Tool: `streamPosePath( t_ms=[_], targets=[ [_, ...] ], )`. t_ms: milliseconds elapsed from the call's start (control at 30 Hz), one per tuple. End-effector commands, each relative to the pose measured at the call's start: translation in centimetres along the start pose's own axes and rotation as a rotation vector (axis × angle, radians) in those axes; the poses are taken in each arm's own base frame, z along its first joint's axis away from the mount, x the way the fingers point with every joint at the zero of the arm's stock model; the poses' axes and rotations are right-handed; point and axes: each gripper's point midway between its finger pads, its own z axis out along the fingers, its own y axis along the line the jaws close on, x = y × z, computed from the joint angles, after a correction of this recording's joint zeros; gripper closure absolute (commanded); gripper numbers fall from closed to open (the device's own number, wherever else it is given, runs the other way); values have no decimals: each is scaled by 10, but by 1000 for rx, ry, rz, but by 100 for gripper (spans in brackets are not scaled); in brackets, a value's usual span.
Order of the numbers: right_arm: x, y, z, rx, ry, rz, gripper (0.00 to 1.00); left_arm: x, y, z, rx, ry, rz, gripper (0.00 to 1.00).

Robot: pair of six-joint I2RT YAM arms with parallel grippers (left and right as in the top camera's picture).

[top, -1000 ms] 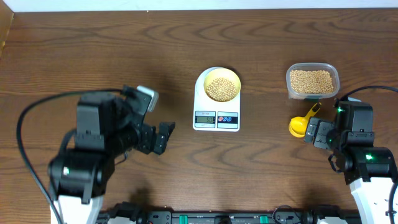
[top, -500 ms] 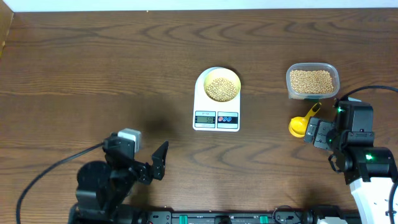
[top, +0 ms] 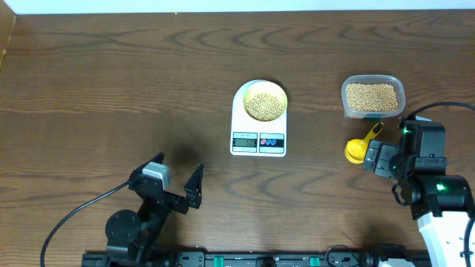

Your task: Scoop item into bowl and weigh 50g on scale

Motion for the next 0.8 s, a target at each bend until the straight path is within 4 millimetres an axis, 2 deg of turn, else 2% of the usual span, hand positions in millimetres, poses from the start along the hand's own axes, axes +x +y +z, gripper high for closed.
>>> streamPosePath(
  t_ms=[0, 400, 767],
  targets=[
    [-4, -3, -3, 11, -15, -4, 1, 1, 5, 4, -14, -43, -9, 2],
    [-4, -3, -3, 11, -15, -4, 1, -8, 11, 13, -23, -161, -3, 2],
    [-4, -3, -3, 11, -15, -4, 1, -30, 10, 14, -5, -348, 39, 2]
  ],
)
